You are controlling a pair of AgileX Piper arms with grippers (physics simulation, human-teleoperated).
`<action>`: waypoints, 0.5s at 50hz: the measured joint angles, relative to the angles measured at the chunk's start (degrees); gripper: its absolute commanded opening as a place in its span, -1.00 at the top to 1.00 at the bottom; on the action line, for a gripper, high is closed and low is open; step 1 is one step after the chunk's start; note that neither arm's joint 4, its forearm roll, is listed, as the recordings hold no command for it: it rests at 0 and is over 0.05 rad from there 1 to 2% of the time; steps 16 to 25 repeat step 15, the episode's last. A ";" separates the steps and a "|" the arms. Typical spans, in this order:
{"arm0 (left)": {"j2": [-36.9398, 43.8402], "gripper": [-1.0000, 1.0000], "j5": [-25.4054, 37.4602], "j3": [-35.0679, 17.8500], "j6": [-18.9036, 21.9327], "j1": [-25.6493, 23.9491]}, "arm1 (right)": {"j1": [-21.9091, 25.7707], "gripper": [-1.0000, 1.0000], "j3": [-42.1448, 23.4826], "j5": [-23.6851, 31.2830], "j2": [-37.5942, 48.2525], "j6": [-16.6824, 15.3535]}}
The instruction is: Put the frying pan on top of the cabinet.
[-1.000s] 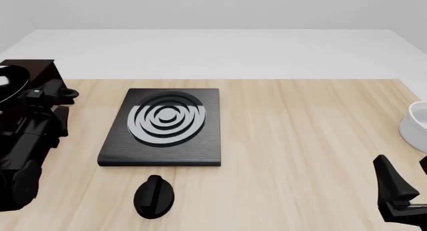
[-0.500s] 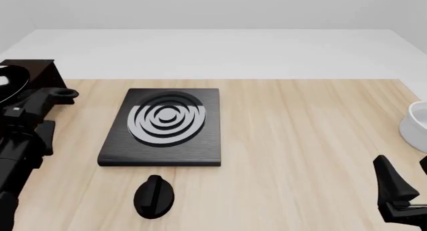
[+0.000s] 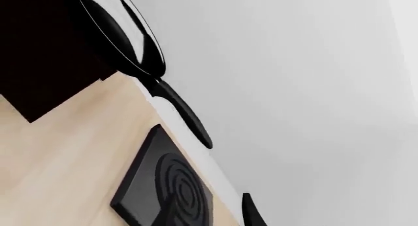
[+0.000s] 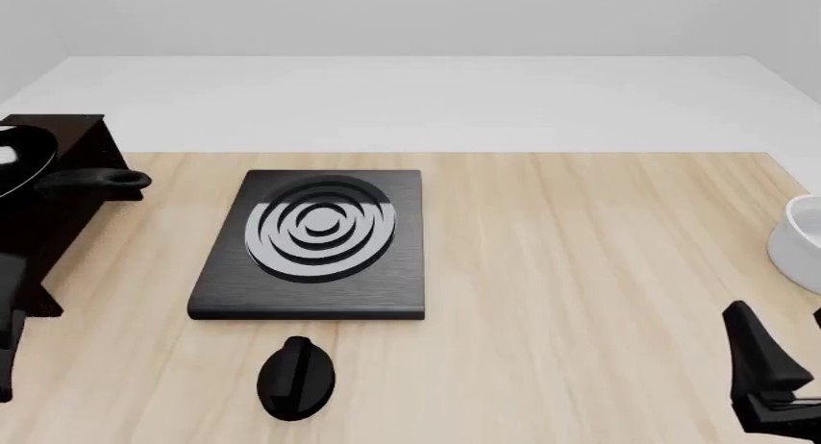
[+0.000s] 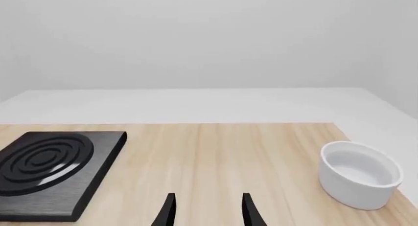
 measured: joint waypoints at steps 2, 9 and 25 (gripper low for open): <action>-2.04 -1.00 1.78 -0.43 1.78 0.20 | -0.06 -1.00 -0.09 0.24 -0.22 0.00; -6.66 -1.00 3.56 -1.04 8.88 1.80 | -0.46 -1.00 -0.68 0.97 -0.76 -0.05; -8.71 -1.00 3.46 0.06 14.25 2.82 | -0.68 -1.00 -1.36 1.61 -1.04 -0.26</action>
